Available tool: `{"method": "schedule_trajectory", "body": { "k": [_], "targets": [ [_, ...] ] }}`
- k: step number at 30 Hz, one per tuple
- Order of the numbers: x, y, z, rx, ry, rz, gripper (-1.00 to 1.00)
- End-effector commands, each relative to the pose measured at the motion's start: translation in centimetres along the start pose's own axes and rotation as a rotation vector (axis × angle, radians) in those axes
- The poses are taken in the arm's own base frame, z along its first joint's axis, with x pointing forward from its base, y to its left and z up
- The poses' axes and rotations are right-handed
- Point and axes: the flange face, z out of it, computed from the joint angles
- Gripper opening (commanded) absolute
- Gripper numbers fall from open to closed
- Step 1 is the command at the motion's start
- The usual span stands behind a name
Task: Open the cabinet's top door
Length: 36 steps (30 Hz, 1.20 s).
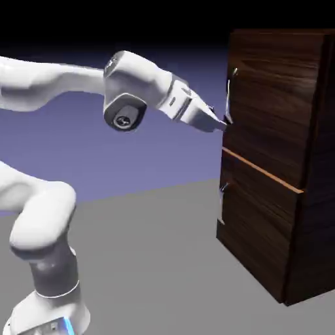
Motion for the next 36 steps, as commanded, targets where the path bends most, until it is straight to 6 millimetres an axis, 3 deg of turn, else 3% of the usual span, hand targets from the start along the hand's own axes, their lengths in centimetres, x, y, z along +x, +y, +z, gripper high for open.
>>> {"method": "schedule_trajectory", "body": {
  "k": [1,10,18,25,34,36],
  "targets": [
    [0.0,-0.4,-0.6,0.015,0.013,0.009,0.0],
    [-2.1,-4.0,-4.7,0.15,0.117,0.041,0.0],
    [-6.2,-6.9,-4.6,0.26,0.181,-0.001,0.0],
    [-10.3,-8.3,-1.1,0.333,0.215,-0.078,0.0],
    [-14.1,-7.3,7.9,0.381,0.228,-0.204,0.0],
    [-14.2,-7.1,8.4,0.382,0.228,-0.21,0.0]
  ]
}}
